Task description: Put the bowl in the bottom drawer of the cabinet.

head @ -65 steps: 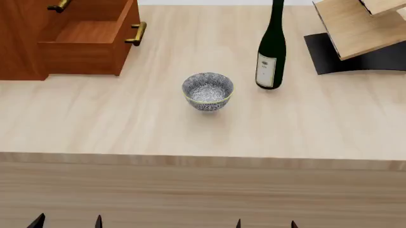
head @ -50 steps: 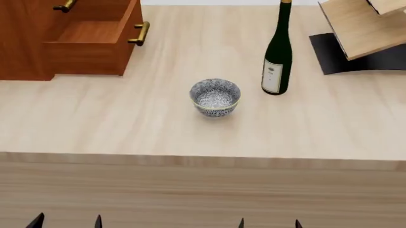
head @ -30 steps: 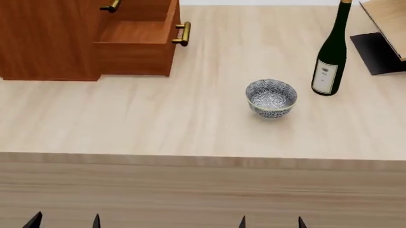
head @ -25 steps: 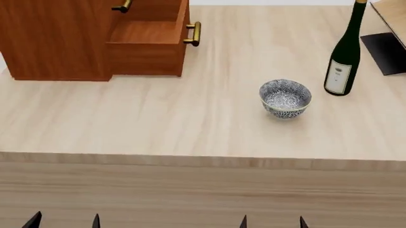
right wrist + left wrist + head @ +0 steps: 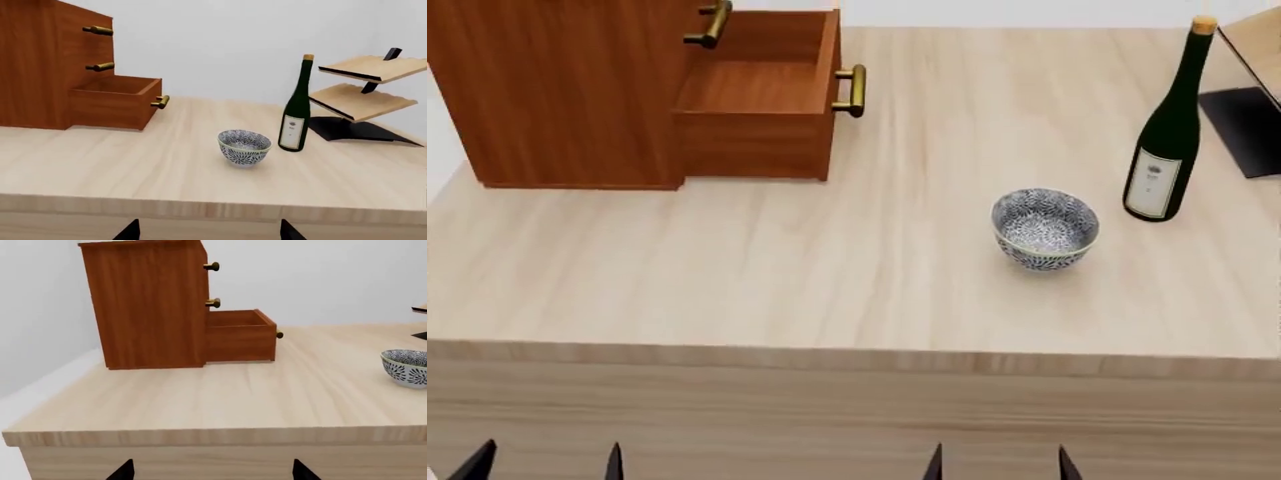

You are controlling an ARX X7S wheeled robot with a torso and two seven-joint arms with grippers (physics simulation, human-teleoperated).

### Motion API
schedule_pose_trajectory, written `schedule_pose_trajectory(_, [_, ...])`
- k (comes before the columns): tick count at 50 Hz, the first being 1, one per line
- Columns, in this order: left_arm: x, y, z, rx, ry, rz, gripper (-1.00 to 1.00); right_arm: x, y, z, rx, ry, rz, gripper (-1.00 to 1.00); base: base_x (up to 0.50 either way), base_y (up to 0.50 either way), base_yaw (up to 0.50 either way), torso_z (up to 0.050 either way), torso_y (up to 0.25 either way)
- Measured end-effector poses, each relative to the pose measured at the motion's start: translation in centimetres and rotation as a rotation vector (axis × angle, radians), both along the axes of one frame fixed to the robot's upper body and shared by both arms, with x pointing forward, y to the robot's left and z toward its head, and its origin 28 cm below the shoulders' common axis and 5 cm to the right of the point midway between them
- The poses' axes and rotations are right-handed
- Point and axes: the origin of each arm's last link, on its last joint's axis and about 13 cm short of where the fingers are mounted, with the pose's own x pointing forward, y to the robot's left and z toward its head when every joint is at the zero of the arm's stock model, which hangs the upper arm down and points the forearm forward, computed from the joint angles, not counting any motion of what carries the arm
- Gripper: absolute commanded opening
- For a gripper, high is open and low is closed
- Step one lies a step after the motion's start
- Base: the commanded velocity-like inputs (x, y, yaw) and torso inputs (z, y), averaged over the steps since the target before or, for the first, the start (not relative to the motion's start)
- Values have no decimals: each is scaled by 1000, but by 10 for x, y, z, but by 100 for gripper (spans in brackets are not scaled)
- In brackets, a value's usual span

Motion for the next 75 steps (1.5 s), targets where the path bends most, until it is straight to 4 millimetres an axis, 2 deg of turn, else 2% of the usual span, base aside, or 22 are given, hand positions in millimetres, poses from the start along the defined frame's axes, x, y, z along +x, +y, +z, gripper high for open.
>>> schedule_pose_trajectory(35, [-2,-1,33,10,-21,-3,100,0,3,31,-30,-49,20,100,0,0,0,50,0])
schedule_pose_trajectory(53, [-4,-2,62,22,-62,-21,100,1,4,53,-33,-114,36,100,181,500,0,50,0])
schedule_pose_trajectory(63, [-31,-3,75,35,-93,-39,100,7,1,66,-15,-153,19,100,152,310,0,20,0])
schedule_pose_trajectory(75, [-63,0,78,56,-96,-38,100,22,-5,73,-26,-158,-15,100,0,-3,0,0,0])
